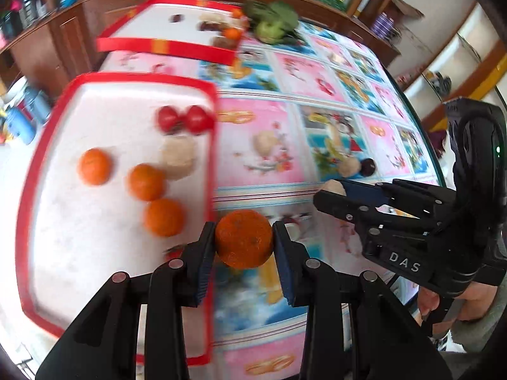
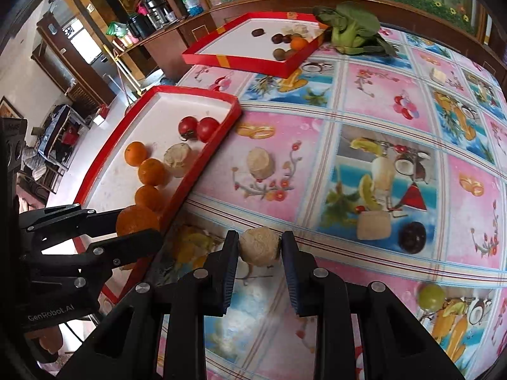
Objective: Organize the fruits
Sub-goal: 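Carry the tan ball with the right tool into the white tray while the left tool releases the orange there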
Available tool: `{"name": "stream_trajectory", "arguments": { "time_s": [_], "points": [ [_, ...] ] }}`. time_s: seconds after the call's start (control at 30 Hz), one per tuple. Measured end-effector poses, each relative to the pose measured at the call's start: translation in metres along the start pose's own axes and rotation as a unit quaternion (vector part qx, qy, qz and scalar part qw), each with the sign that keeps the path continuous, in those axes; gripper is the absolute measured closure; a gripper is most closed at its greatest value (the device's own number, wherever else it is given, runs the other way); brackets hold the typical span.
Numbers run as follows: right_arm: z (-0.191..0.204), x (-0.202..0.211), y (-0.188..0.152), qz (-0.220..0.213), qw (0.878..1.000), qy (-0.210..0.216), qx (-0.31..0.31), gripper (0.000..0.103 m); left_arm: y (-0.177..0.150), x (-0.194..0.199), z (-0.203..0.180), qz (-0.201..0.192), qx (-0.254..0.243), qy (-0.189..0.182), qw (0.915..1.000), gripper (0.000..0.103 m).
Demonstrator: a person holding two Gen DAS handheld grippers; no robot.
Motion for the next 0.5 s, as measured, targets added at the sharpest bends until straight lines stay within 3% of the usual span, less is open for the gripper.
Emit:
{"name": "stream_trajectory", "arguments": {
  "time_s": [0.23,0.5],
  "points": [
    [0.050,-0.016,0.021,0.006,0.999,0.020,0.046,0.075,-0.011,0.010,0.060,-0.006,0.063,0.020,0.9978,0.070],
    [0.103,-0.049,0.069,0.015,0.995,0.074,0.057,0.075,-0.016,0.002,0.095,0.001,0.090,0.027,0.9956,0.070]
  ]
}}
Point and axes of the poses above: each gripper's, at about its wrist camera, not at the fingertips, and x roughly against the way its jaws point, z to its left, y to its top, the point moved 8 cm from there along -x, roughly the way its jaws point
